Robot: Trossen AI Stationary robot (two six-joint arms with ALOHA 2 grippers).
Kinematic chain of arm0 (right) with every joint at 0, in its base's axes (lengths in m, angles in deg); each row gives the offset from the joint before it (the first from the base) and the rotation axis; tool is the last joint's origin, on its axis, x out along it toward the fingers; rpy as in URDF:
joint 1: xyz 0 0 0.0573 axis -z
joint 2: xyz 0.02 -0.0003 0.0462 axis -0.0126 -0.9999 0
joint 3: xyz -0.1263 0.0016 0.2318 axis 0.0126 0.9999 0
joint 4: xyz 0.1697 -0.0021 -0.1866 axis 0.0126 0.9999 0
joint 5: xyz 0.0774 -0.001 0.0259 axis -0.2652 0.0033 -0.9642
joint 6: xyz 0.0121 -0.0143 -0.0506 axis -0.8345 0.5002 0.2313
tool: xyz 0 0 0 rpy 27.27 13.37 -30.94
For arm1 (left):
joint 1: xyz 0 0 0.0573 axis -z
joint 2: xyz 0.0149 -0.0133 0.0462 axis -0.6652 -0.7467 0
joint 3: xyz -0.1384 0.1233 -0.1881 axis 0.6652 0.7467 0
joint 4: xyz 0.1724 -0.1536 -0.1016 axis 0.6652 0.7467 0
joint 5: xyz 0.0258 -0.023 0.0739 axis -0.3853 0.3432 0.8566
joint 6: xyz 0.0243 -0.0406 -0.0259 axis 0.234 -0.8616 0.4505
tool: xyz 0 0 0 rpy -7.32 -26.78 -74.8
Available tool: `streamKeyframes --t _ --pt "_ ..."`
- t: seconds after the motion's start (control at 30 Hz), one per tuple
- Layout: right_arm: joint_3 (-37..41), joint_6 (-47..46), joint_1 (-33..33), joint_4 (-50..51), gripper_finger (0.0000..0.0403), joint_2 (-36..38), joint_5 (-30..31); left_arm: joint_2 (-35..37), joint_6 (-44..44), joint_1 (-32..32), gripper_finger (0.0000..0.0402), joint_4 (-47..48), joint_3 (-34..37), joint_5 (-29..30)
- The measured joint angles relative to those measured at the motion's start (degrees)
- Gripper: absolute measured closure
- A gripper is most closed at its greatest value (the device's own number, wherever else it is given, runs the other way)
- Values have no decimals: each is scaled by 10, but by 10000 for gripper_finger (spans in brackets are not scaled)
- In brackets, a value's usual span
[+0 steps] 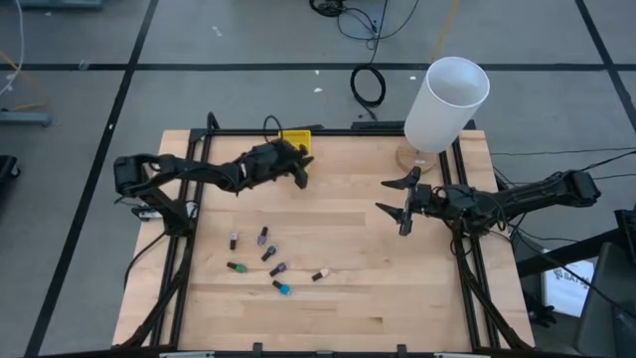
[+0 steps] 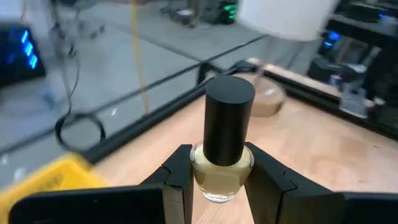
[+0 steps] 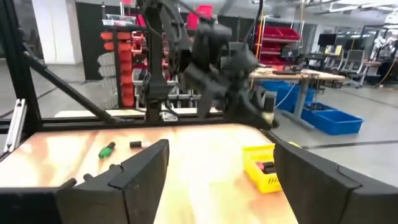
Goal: Pick & Place Nail Polish
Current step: Put the yellow nail polish bottle into the yellow bin, then put the pink nail polish bottle into the yellow bin
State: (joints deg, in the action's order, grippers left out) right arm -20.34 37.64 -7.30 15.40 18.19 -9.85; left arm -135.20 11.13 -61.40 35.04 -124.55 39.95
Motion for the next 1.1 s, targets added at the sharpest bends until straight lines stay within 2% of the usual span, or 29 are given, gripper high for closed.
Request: streamKeyframes --t 0.13,0.27,0.6,0.87,1.03,1.1 --pt "0 8 9 -3 129 9 0 -20 -86 -44 308 20 29 25" --pt "0 8 10 -1 129 10 0 -42 -145 -62 308 31 37 23" --pt "0 -1 10 2 129 9 0 -67 -196 -76 305 37 37 23" --pt "0 -1 10 11 129 9 0 -67 -192 -76 153 33 37 24" --pt "0 -1 10 23 129 5 -3 -67 -191 -75 99 33 37 24" --pt "0 -9 7 24 129 -9 -23 -67 -191 -75 86 32 37 22"
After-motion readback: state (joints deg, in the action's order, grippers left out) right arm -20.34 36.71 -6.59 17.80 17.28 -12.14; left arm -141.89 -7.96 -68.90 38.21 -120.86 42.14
